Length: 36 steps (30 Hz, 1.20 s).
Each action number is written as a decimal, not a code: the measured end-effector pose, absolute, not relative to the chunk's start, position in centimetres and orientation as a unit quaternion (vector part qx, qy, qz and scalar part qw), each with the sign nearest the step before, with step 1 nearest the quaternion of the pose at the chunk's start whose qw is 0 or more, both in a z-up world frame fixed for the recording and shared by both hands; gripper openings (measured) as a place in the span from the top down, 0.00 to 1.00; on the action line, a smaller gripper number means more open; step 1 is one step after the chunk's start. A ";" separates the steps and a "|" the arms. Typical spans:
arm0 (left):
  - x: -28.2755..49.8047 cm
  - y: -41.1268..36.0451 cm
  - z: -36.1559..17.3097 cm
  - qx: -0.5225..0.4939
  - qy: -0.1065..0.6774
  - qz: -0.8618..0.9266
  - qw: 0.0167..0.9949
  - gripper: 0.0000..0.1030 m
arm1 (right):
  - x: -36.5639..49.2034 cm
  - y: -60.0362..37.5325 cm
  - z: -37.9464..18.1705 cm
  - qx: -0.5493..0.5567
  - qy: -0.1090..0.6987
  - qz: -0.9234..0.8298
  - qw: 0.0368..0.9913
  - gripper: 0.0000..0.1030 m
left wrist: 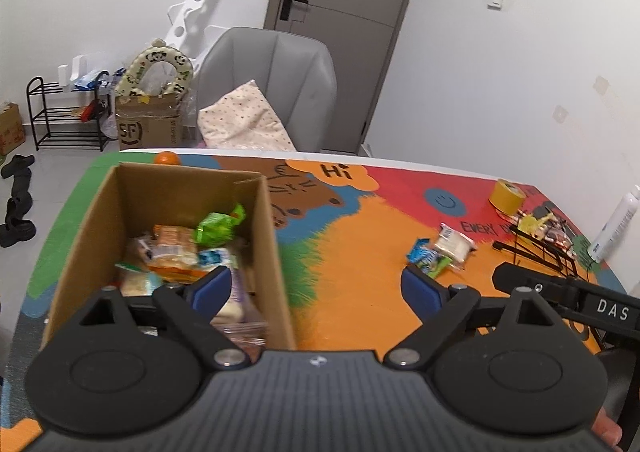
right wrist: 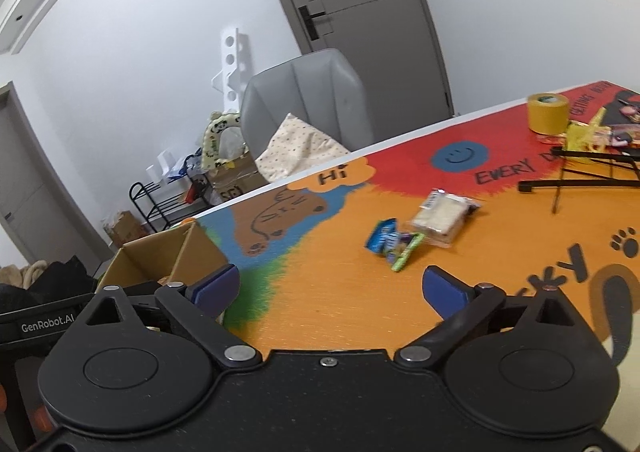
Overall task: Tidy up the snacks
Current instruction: 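Move both grippers back over the mat toward the last snacks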
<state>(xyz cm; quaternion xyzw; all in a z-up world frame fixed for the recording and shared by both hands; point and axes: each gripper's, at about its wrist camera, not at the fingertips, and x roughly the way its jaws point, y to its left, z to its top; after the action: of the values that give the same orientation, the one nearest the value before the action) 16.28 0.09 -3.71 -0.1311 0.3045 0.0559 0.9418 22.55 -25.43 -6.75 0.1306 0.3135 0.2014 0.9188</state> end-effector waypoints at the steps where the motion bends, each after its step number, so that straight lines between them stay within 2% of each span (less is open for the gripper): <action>1: 16.5 -0.2 -3.7 -0.131 0.306 0.054 0.941 0.11 | 22.5 -25.8 -6.8 0.132 0.314 0.199 0.919 0.02; 31: 23.7 -8.5 -5.9 -0.104 0.330 -0.011 0.938 0.11 | 26.3 -33.1 -9.6 0.158 0.329 0.129 0.922 0.02; 36: 25.9 -9.2 -6.9 -0.104 0.338 -0.014 0.935 0.11 | 28.0 -33.5 -10.3 0.167 0.337 0.119 0.919 0.08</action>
<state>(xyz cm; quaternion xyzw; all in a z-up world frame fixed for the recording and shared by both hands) 25.94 -9.15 -6.86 -0.1037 0.3378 -0.0137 0.9354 28.04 -33.52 -10.31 0.1670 0.3372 0.1195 0.9188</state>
